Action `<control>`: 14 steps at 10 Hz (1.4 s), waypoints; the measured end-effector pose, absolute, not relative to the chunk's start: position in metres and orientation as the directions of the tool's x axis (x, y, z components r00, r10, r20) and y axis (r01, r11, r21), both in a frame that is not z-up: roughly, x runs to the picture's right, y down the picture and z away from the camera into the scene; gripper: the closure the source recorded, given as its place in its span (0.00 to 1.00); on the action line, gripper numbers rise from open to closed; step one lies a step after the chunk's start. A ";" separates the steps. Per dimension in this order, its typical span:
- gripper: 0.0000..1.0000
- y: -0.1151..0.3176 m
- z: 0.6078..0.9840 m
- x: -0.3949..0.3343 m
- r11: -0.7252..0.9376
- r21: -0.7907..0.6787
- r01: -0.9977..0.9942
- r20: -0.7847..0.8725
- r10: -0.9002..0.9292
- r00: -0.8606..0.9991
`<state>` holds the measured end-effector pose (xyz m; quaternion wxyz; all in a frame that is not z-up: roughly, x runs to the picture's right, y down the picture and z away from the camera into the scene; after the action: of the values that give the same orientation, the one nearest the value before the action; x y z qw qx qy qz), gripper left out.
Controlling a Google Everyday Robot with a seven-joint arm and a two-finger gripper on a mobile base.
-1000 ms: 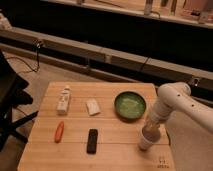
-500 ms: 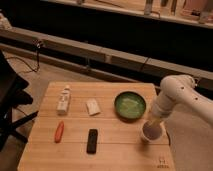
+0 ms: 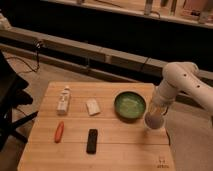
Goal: Place the ceramic cup in the ceramic bowl
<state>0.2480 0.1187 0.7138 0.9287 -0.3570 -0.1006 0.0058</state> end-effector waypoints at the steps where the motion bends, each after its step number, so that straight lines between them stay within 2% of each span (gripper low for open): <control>1: 1.00 0.119 0.713 0.248 0.745 -0.664 0.062 0.184 0.082 0.980; 3: 1.00 0.092 0.709 0.245 0.785 -0.612 0.090 0.257 0.090 0.962; 6: 1.00 0.035 0.683 0.231 0.840 -0.521 0.150 0.378 0.069 0.923; 7: 1.00 0.026 0.675 0.230 0.834 -0.530 0.153 0.367 0.063 0.928; 9: 1.00 0.026 0.675 0.231 0.817 -0.557 0.152 0.341 0.057 0.938; 12: 1.00 0.038 0.704 0.229 0.818 -0.551 0.166 0.355 0.049 0.934; 14: 1.00 0.029 0.705 0.225 0.816 -0.550 0.178 0.357 0.037 0.933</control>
<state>0.2253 0.0295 0.7048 0.9360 -0.3009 -0.1788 -0.0377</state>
